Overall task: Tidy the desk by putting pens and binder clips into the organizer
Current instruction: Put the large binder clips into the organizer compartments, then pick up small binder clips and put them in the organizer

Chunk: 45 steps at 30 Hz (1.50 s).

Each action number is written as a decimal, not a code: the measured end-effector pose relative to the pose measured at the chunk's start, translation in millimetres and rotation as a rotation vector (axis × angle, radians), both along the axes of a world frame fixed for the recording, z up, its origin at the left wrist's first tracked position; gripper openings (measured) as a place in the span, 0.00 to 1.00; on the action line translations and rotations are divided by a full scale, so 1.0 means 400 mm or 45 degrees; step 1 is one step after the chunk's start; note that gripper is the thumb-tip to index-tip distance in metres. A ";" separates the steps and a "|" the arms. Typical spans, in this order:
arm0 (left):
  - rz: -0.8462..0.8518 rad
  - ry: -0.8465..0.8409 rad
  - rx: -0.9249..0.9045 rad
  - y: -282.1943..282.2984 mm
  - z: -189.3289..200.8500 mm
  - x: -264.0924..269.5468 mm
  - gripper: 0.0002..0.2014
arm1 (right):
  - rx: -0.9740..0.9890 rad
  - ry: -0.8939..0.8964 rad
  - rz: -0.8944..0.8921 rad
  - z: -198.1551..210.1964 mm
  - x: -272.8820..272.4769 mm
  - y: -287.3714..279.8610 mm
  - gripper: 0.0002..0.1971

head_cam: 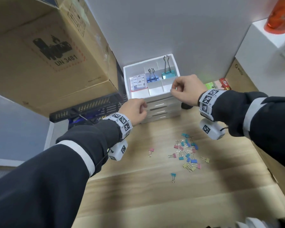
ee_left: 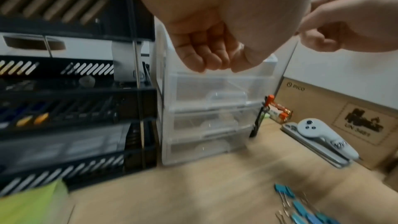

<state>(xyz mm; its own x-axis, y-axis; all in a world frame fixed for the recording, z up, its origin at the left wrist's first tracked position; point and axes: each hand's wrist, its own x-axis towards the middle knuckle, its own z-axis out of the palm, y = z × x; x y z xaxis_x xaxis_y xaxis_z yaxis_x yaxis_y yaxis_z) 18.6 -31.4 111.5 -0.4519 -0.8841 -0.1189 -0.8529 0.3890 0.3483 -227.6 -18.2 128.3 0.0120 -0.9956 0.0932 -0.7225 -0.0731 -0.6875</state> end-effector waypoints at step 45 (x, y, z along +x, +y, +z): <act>-0.232 -0.229 0.383 0.149 -0.489 -0.328 0.10 | 0.983 -0.068 -0.173 -0.549 -0.141 0.191 0.06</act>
